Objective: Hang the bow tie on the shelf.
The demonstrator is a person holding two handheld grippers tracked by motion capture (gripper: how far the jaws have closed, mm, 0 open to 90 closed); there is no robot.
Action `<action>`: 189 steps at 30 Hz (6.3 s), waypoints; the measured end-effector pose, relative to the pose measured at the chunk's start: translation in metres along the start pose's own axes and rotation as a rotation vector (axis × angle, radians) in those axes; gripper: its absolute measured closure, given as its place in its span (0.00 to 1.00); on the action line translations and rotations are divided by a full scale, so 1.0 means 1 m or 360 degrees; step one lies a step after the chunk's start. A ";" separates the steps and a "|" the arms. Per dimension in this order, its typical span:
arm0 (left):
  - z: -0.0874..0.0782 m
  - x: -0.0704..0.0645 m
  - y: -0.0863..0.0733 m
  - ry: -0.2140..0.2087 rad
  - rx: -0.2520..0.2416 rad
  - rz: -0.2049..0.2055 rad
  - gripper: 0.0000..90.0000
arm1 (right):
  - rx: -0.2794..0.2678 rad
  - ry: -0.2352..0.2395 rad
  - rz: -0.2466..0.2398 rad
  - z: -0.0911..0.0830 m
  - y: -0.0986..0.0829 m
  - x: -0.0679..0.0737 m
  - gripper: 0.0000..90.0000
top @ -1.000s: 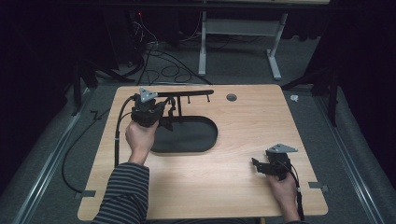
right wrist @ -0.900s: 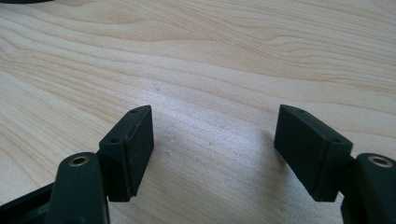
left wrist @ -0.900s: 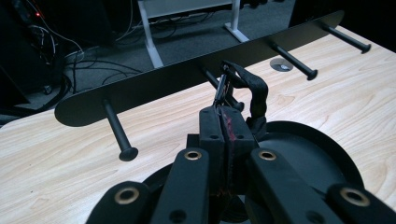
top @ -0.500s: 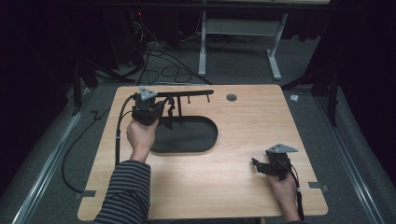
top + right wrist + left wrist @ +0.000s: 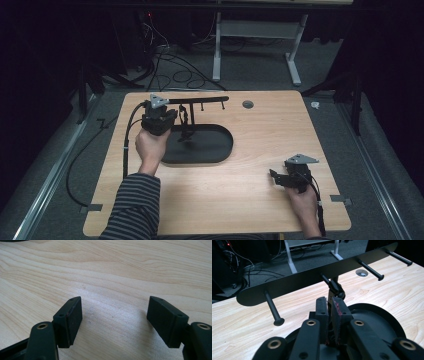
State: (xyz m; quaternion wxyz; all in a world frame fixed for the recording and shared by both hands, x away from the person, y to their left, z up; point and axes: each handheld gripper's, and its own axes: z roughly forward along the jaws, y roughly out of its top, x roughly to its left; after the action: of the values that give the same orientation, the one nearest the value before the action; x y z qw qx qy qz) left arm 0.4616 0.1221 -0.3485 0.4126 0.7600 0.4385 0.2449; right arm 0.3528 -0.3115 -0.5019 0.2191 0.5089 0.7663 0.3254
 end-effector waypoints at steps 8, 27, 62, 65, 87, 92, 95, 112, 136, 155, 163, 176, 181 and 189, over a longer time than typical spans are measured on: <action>-0.006 -0.002 -0.001 -0.0030 -0.0007 0.0013 0.86 | 0.0000 0.0001 0.0002 0.000 0.000 0.000 0.33; -0.030 0.006 -0.023 -0.0058 -0.0040 -0.0023 0.77 | 0.0001 -0.0003 -0.0004 0.000 0.000 0.000 0.33; -0.059 0.019 -0.056 0.0005 -0.0061 -0.0119 0.62 | 0.0001 -0.0003 -0.0005 0.000 0.000 0.000 0.33; -0.061 0.021 -0.061 -0.0025 -0.0073 -0.0164 0.61 | 0.0001 -0.0003 -0.0004 0.000 0.000 0.000 0.33; -0.075 0.026 -0.083 -0.0043 -0.0106 -0.0258 0.59 | 0.0001 -0.0005 -0.0009 0.000 0.000 0.000 0.33; -0.078 0.027 -0.088 -0.0041 -0.0104 -0.0268 0.59 | 0.0001 -0.0005 -0.0009 0.000 0.000 0.000 0.33; -0.079 0.027 -0.090 -0.0035 -0.0108 -0.0274 0.58 | 0.0001 -0.0005 -0.0009 0.000 0.000 0.000 0.33; -0.085 0.028 -0.107 -0.0011 -0.0099 -0.0298 0.57 | 0.0001 -0.0004 -0.0008 0.000 0.000 0.000 0.33; -0.089 0.028 -0.133 -0.0005 -0.0090 -0.0373 0.57 | 0.0001 -0.0005 -0.0009 0.000 0.000 0.000 0.33; -0.086 0.025 -0.156 0.0031 -0.0002 -0.0403 0.56 | 0.0004 -0.0005 -0.0007 0.000 0.000 0.001 0.33; -0.084 0.024 -0.166 0.0027 0.0041 -0.0421 0.55 | 0.0004 -0.0005 -0.0007 0.000 0.000 0.001 0.33; -0.077 0.016 -0.178 0.0013 0.0097 -0.0411 0.54 | 0.0003 -0.0006 -0.0007 0.000 0.000 0.001 0.33; -0.070 0.011 -0.183 0.0007 0.0126 -0.0403 0.53 | 0.0003 -0.0006 -0.0006 0.000 0.000 0.001 0.33; -0.058 0.003 -0.190 0.0006 0.0176 -0.0374 0.53 | 0.0005 -0.0006 -0.0004 0.000 0.000 0.001 0.33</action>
State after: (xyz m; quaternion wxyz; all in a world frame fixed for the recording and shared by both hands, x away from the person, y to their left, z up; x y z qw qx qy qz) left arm 0.3323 0.2013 -0.4771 0.3949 0.7246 0.5381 0.1718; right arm 0.3522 -0.3107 -0.5019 0.2202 0.5087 0.7671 0.3229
